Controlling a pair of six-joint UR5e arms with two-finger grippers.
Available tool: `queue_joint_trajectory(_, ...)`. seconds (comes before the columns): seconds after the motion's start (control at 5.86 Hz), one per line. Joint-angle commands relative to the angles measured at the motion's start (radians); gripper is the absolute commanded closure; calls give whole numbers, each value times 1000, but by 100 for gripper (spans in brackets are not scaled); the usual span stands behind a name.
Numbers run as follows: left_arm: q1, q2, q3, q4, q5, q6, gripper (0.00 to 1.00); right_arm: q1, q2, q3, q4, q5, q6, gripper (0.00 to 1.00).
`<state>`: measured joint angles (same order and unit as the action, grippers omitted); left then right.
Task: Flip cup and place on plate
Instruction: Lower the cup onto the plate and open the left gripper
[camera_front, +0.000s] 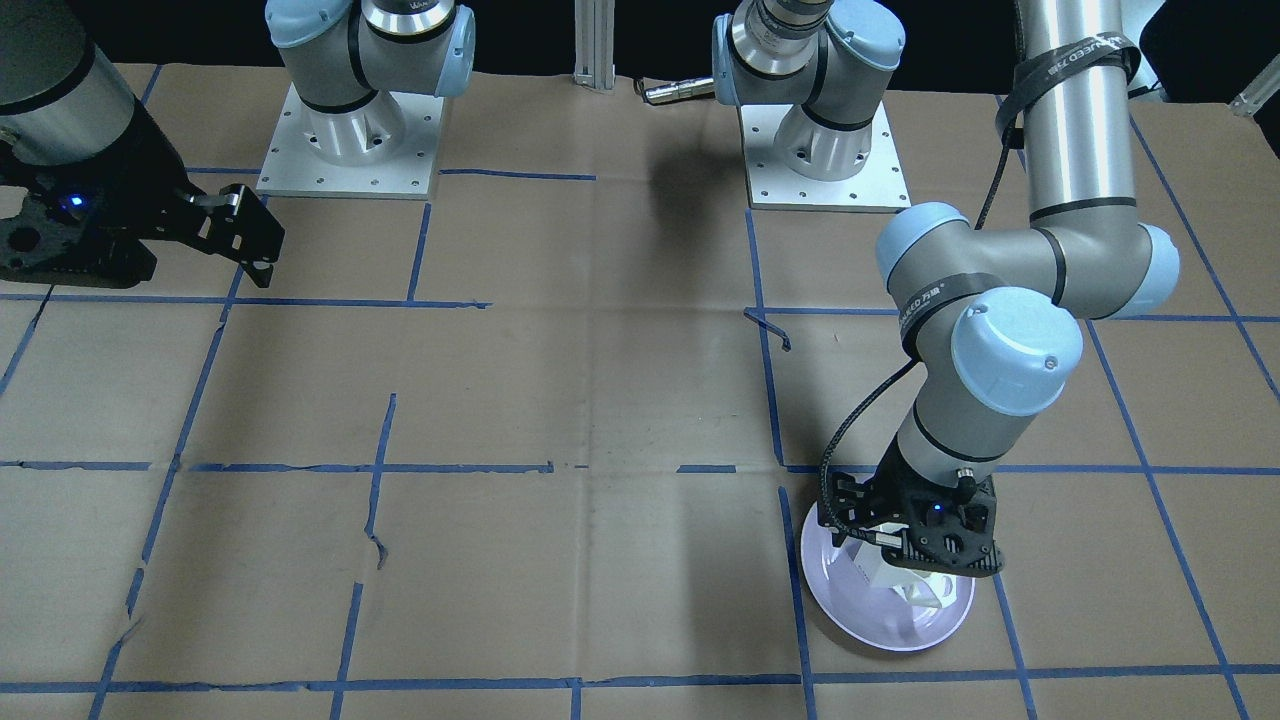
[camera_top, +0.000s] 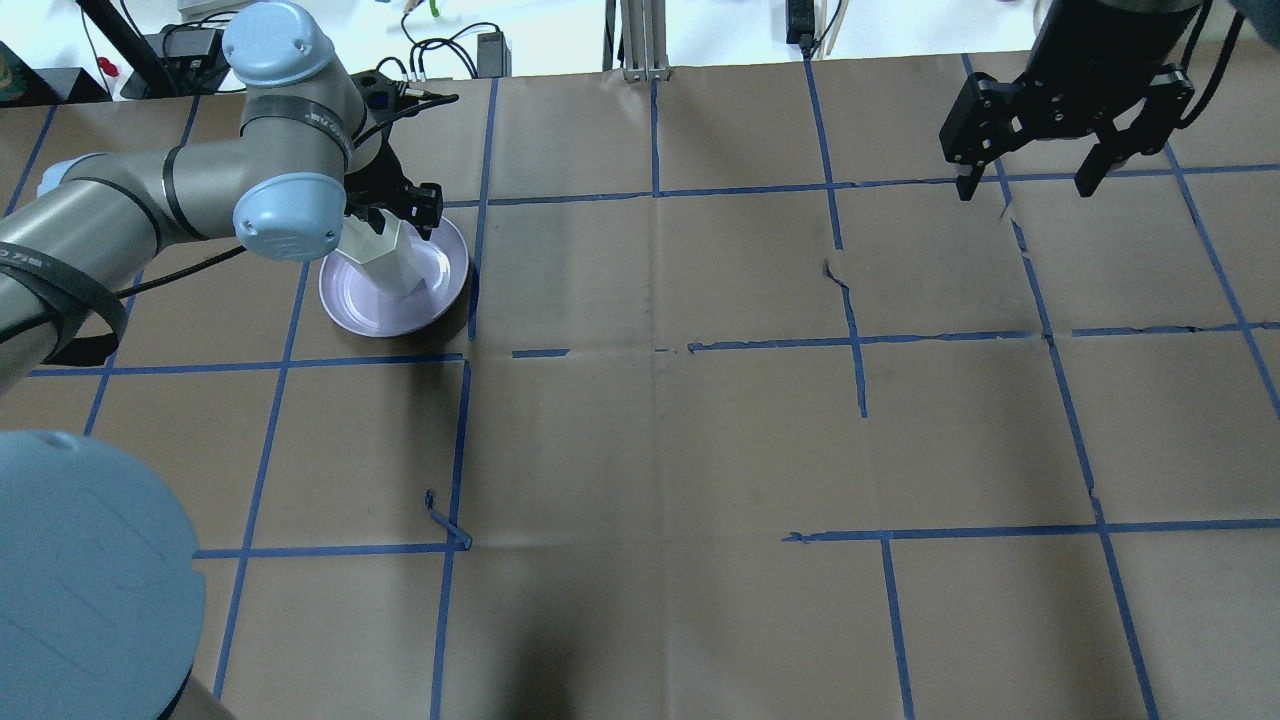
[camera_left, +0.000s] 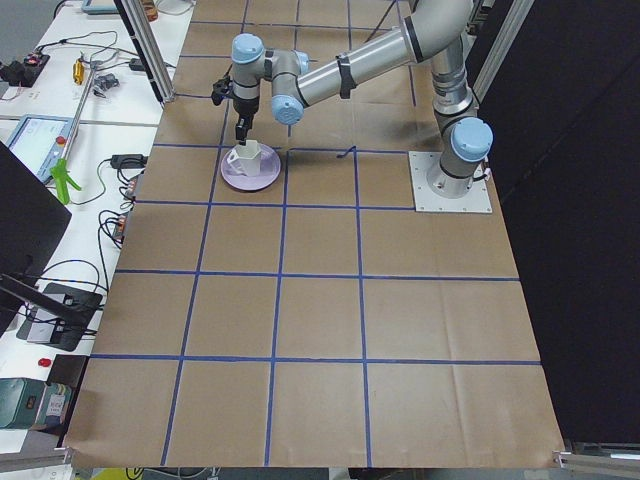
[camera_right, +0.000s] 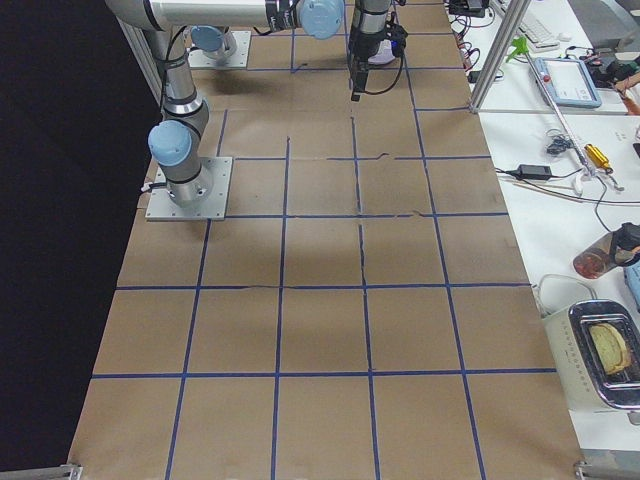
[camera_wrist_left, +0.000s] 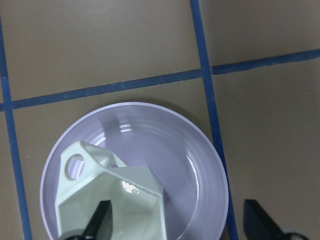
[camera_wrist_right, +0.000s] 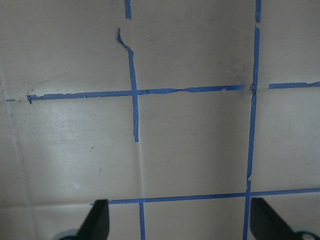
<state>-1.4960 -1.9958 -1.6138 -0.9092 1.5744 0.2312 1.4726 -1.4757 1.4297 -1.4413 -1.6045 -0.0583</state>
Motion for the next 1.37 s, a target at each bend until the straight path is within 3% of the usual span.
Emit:
queue_joint_trajectory(0.0, 0, 99, 0, -25, 9, -3, 0, 0, 0, 0, 1, 0, 0, 0)
queue_joint_trajectory(0.34, -6, 202, 25, -295, 12, -82, 0, 0, 0, 0, -1, 0, 0, 0)
queue_joint_trajectory(0.85, -120, 299, 41, -485, 10, -235, 0, 0, 0, 0, 1, 0, 0, 0)
queue_joint_trajectory(1.2, -128, 337, 90, -618, 7, -236, 0, 0, 0, 0, -1, 0, 0, 0)
